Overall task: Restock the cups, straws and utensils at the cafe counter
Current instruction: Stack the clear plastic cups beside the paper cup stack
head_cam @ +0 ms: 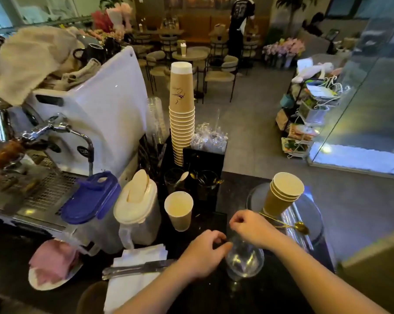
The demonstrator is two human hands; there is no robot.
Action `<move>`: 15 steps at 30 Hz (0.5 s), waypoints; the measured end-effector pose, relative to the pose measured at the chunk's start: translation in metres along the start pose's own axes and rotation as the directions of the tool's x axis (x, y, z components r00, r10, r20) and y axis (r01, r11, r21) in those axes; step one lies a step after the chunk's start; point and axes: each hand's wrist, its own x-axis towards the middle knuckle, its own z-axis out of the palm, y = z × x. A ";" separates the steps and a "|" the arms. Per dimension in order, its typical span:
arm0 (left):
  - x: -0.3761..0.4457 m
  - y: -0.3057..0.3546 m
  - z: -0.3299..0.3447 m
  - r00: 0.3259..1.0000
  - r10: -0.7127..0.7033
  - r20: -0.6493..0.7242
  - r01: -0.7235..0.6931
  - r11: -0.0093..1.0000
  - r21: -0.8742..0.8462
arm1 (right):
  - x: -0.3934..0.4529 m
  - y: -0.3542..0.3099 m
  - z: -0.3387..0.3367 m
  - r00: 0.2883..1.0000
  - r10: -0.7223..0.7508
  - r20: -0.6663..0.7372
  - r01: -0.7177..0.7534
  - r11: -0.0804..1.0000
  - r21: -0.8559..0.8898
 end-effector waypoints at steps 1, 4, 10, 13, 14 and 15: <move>0.000 0.002 0.006 0.999 -0.027 0.026 0.029 0.997 -0.069 | -0.002 0.003 0.002 1.000 0.016 0.013 -0.016 1.000 0.006; 0.002 0.004 0.020 0.996 -0.080 0.039 0.085 0.988 -0.133 | -0.008 0.010 0.007 0.998 0.052 0.026 -0.052 0.999 -0.008; 0.003 0.003 0.029 0.989 -0.144 0.016 0.144 0.960 -0.239 | -0.018 0.017 0.009 0.997 0.069 0.047 -0.071 0.996 0.047; 0.001 0.003 0.030 0.991 -0.134 -0.023 0.122 0.949 -0.292 | -0.019 0.020 0.009 0.997 0.053 0.049 -0.055 0.998 0.033; 0.000 0.004 0.028 0.991 -0.132 -0.034 0.116 0.949 -0.294 | -0.019 0.021 0.009 0.998 0.047 0.046 -0.049 0.998 0.028; -0.001 0.003 0.027 0.991 -0.129 -0.041 0.111 0.949 -0.295 | -0.020 0.021 0.009 0.998 0.042 0.045 -0.043 0.999 0.029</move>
